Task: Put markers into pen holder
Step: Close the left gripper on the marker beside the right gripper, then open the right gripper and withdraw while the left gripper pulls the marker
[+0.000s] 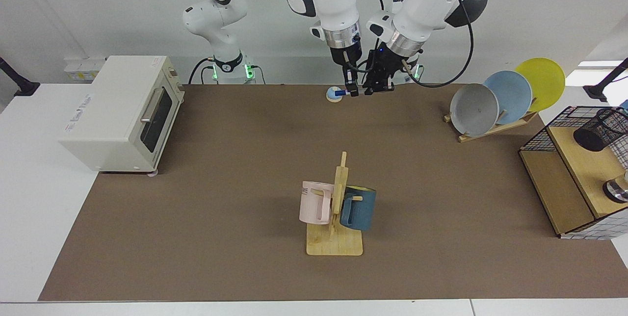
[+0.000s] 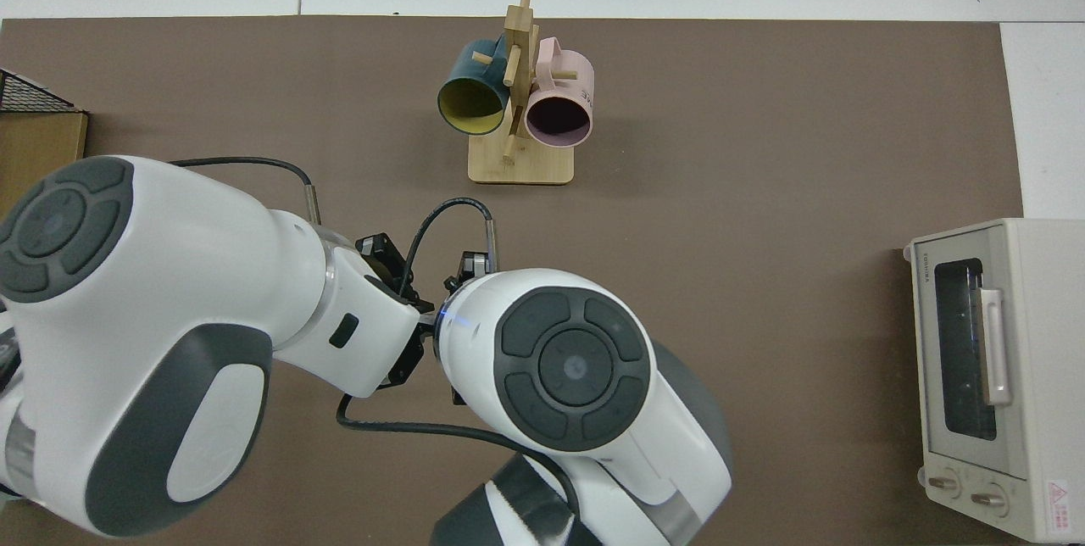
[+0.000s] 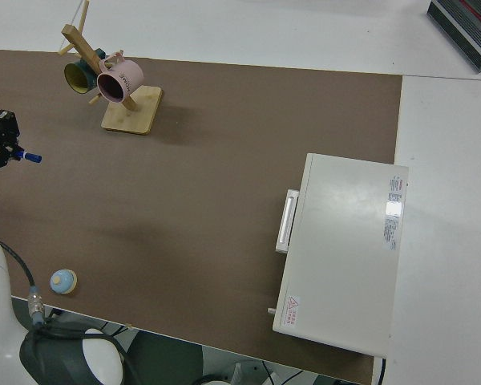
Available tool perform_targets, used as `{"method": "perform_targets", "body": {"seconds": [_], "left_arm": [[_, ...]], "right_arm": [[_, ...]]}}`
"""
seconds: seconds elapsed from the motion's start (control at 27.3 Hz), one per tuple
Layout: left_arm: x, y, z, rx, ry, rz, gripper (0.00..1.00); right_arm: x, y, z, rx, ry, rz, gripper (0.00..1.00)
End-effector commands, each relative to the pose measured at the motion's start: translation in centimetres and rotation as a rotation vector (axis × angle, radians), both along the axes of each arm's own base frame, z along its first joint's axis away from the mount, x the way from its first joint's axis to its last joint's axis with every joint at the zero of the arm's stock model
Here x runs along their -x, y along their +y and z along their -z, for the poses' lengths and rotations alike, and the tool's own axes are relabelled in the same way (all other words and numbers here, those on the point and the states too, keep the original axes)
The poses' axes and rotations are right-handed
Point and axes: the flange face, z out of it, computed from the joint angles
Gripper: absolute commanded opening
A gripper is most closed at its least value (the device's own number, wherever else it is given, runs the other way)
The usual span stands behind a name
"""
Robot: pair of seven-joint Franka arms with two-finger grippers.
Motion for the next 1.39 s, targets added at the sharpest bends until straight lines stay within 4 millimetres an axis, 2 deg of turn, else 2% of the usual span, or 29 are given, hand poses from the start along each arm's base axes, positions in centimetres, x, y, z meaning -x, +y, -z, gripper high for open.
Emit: {"method": "perform_targets", "body": {"seconds": [0.0,0.55,0.59,0.62,0.66,0.7,0.73,0.77,1.21,1.35], "left_arm": [[0.1,0.5,0.3,0.011,-0.017,-0.015,0.00],[-0.1,1.1,0.4,0.008,-0.011,-0.015,0.00],[-0.1,1.1,0.4,0.008,-0.011,-0.015,0.00],[-0.1,1.1,0.4,0.008,-0.011,-0.017,0.00],[-0.1,1.1,0.4,0.008,-0.011,-0.017,0.00],[-0.1,1.1,0.3,0.008,-0.011,-0.016,0.00],[-0.1,1.1,0.3,0.008,-0.011,-0.016,0.00],[-0.1,1.1,0.3,0.008,-0.012,-0.018,0.00],[-0.1,1.1,0.3,0.006,-0.010,-0.029,0.00],[-0.1,1.3,0.4,-0.004,-0.009,-0.033,0.00]], "right_arm": [[0.0,0.3,-0.4,-0.023,0.010,0.013,0.00],[-0.1,0.1,-0.6,-0.026,0.009,0.017,0.00],[-0.1,0.1,-0.6,-0.026,0.008,0.015,0.06],[-0.1,0.1,-0.6,-0.025,0.008,0.012,0.23],[-0.1,0.1,-0.6,-0.025,0.006,0.005,0.48],[-0.1,0.1,-0.6,-0.023,0.005,-0.001,0.69],[-0.2,0.0,-0.6,-0.027,0.005,-0.003,0.96],[-0.2,0.0,-0.6,-0.033,0.011,-0.001,1.00],[-0.3,-0.4,-1.1,-0.039,-0.001,-0.035,1.00],[-0.4,-1.5,-1.2,-0.012,-0.009,-0.113,1.00]]}}
